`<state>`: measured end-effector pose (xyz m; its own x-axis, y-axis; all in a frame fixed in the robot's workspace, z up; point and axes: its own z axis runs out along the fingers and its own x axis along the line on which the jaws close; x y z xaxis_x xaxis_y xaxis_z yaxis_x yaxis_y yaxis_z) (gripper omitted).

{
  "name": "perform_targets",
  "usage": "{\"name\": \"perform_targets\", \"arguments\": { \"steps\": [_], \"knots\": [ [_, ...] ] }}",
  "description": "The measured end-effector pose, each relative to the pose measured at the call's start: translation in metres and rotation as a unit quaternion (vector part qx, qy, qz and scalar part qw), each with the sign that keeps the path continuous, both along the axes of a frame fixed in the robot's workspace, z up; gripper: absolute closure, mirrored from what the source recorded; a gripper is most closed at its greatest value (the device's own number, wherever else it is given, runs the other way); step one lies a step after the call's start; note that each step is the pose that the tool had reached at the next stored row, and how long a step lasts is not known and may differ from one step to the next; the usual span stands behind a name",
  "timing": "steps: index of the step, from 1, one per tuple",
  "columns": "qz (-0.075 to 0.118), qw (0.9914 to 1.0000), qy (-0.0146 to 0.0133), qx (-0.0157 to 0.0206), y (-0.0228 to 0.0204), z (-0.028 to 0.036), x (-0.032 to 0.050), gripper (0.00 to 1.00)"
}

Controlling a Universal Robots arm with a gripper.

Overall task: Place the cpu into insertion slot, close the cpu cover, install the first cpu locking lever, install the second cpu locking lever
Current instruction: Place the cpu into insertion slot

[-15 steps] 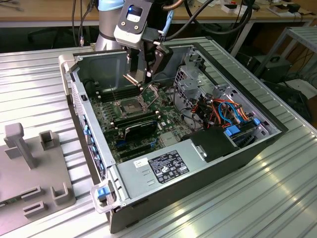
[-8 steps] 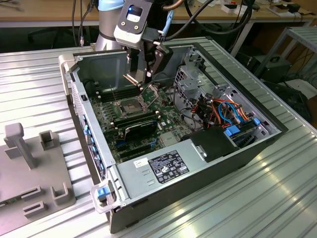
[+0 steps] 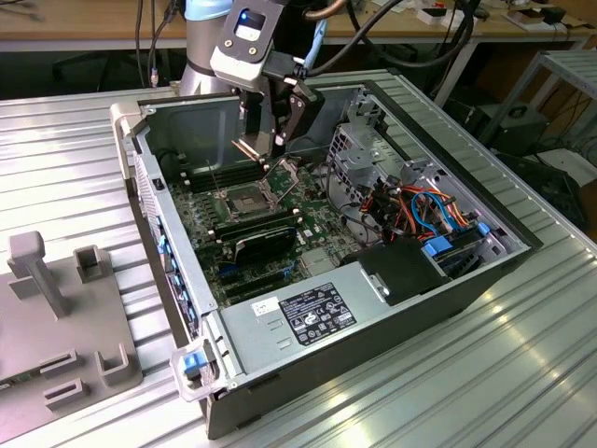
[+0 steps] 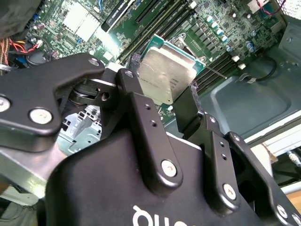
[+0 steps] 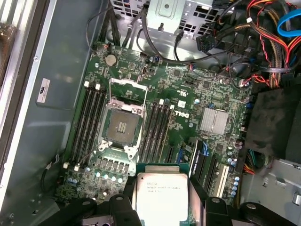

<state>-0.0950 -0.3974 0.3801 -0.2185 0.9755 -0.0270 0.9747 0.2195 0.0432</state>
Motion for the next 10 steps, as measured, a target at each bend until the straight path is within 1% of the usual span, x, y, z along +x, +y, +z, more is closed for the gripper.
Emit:
{"name": "perform_targets", "arguments": {
  "steps": [2,5,8,10],
  "knots": [
    [-0.013,0.99992,0.0000,-0.0001,0.0000,-0.0001,0.0001,0.46],
    [-0.030,0.99954,0.0000,-0.0002,0.0000,-0.0003,0.0002,0.46],
    [-0.050,0.99874,0.0000,-0.0002,0.0001,-0.0005,0.0003,0.46],
    [-0.063,0.99803,0.0000,-0.0002,0.0001,-0.0006,0.0003,0.46]
  ]
}}
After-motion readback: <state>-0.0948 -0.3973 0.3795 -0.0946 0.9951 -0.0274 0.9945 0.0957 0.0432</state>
